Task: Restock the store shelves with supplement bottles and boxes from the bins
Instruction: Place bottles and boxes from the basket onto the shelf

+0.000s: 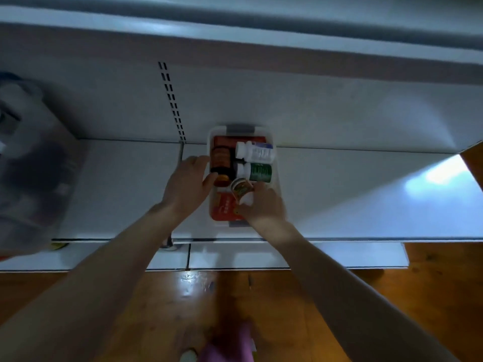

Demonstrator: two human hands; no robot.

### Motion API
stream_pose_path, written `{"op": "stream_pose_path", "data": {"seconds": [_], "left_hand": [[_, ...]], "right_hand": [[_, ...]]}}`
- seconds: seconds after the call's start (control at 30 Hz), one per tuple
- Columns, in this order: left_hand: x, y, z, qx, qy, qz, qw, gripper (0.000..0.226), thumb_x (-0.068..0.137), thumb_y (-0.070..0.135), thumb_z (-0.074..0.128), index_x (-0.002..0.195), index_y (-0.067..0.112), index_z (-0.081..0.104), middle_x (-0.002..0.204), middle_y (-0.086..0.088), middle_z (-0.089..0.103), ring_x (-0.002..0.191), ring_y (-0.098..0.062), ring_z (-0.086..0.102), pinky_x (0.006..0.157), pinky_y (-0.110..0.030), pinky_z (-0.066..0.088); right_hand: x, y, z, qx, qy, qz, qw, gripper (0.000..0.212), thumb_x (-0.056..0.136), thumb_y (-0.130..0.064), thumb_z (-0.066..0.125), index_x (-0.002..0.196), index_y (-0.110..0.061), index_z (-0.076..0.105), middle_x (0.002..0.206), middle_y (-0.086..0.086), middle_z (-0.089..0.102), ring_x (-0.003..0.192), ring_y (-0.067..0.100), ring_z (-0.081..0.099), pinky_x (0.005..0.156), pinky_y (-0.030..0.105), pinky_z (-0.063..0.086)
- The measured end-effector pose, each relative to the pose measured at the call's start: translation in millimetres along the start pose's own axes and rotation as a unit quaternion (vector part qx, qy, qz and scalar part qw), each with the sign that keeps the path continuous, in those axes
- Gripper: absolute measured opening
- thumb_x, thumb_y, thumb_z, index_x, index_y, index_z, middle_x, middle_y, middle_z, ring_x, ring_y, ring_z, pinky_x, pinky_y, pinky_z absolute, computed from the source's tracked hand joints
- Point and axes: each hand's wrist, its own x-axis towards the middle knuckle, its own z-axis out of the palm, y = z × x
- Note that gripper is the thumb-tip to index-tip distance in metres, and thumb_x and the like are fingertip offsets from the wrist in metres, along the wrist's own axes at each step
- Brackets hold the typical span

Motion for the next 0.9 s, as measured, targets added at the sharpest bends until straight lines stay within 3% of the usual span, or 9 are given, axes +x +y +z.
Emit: {"op": "stream_pose_path", "data": {"seconds": [0.2, 0.37, 0.47, 0.57, 0.63, 0.73, 0.83, 0.9], "left_hand": [[51, -7, 19, 0.076, -0.047, 0.046, 0.995, 0.061, 0.089, 0.030, 0.056, 0.136, -0.002, 0.036, 0.138, -0.022, 0.040, 0.128, -0.037, 0.038, 0.105, -0.044, 0.029], [67, -17, 35, 0.132, -0.120, 0.033, 0.983, 0.075, 0.091, 0.044, 0.049, 0.148, 0.012, 0.012, 0.156, -0.009, 0.008, 0.144, -0.024, 0.006, 0.114, -0.049, 0.008], [65, -15, 37, 0.093, -0.106, 0.047, 0.989, 0.064, 0.089, 0.038, 0.055, 0.143, 0.013, 0.030, 0.154, -0.007, 0.019, 0.143, -0.024, 0.012, 0.112, -0.049, 0.010], [59, -9, 40, 0.069, -0.086, 0.069, 0.992, 0.047, 0.086, 0.028, 0.062, 0.126, 0.007, 0.047, 0.142, -0.011, 0.039, 0.133, -0.027, 0.032, 0.107, -0.048, 0.019], [60, -7, 40, 0.071, -0.082, 0.054, 0.993, 0.056, 0.081, 0.032, 0.067, 0.126, 0.006, 0.047, 0.134, -0.015, 0.045, 0.121, -0.031, 0.043, 0.102, -0.045, 0.026], [71, -7, 38, 0.089, -0.082, 0.035, 0.992, 0.078, 0.070, 0.044, 0.075, 0.133, 0.010, 0.043, 0.127, -0.019, 0.047, 0.114, -0.033, 0.046, 0.095, -0.039, 0.032], [75, 0, 39, 0.113, -0.077, 0.028, 0.990, 0.086, 0.063, 0.054, 0.075, 0.132, 0.013, 0.045, 0.125, -0.019, 0.044, 0.112, -0.033, 0.042, 0.094, -0.037, 0.032], [69, 5, 39, 0.084, -0.065, 0.010, 0.994, 0.085, 0.062, 0.050, 0.078, 0.131, 0.012, 0.045, 0.124, -0.018, 0.042, 0.113, -0.032, 0.041, 0.092, -0.036, 0.033]], "right_hand": [[-28, 32, -24, 0.085, 0.003, -0.060, 0.995, 0.049, 0.082, -0.022, 0.062, 0.128, -0.015, 0.046, 0.117, 0.010, 0.054, 0.106, 0.025, 0.055, 0.085, 0.026, 0.042], [-38, 43, -26, 0.145, 0.028, -0.076, 0.986, 0.044, 0.080, -0.019, 0.066, 0.121, -0.011, 0.052, 0.110, 0.010, 0.058, 0.096, 0.021, 0.057, 0.078, 0.022, 0.044], [-38, 44, -25, 0.159, 0.041, -0.084, 0.983, 0.041, 0.080, -0.017, 0.066, 0.119, -0.010, 0.054, 0.107, 0.009, 0.059, 0.088, 0.014, 0.053, 0.073, 0.018, 0.042], [-38, 46, -25, 0.167, 0.053, -0.079, 0.981, 0.040, 0.080, -0.016, 0.066, 0.118, -0.009, 0.055, 0.107, 0.010, 0.060, 0.092, 0.019, 0.056, 0.075, 0.020, 0.043], [-37, 46, -24, 0.169, 0.050, -0.075, 0.981, 0.041, 0.080, -0.016, 0.066, 0.118, -0.010, 0.055, 0.108, 0.011, 0.060, 0.097, 0.022, 0.057, 0.080, 0.027, 0.047], [-35, 47, -24, 0.169, 0.047, -0.074, 0.982, 0.041, 0.080, -0.016, 0.066, 0.119, -0.010, 0.055, 0.109, 0.011, 0.059, 0.099, 0.023, 0.057, 0.084, 0.032, 0.049], [-33, 49, -24, 0.175, 0.050, -0.078, 0.980, 0.040, 0.080, -0.017, 0.066, 0.118, -0.011, 0.055, 0.108, 0.008, 0.059, 0.092, 0.016, 0.055, 0.080, 0.026, 0.047], [-34, 49, -25, 0.176, 0.050, -0.078, 0.980, 0.040, 0.081, -0.018, 0.066, 0.118, -0.011, 0.054, 0.107, 0.006, 0.059, 0.088, 0.011, 0.051, 0.077, 0.021, 0.045]]}}
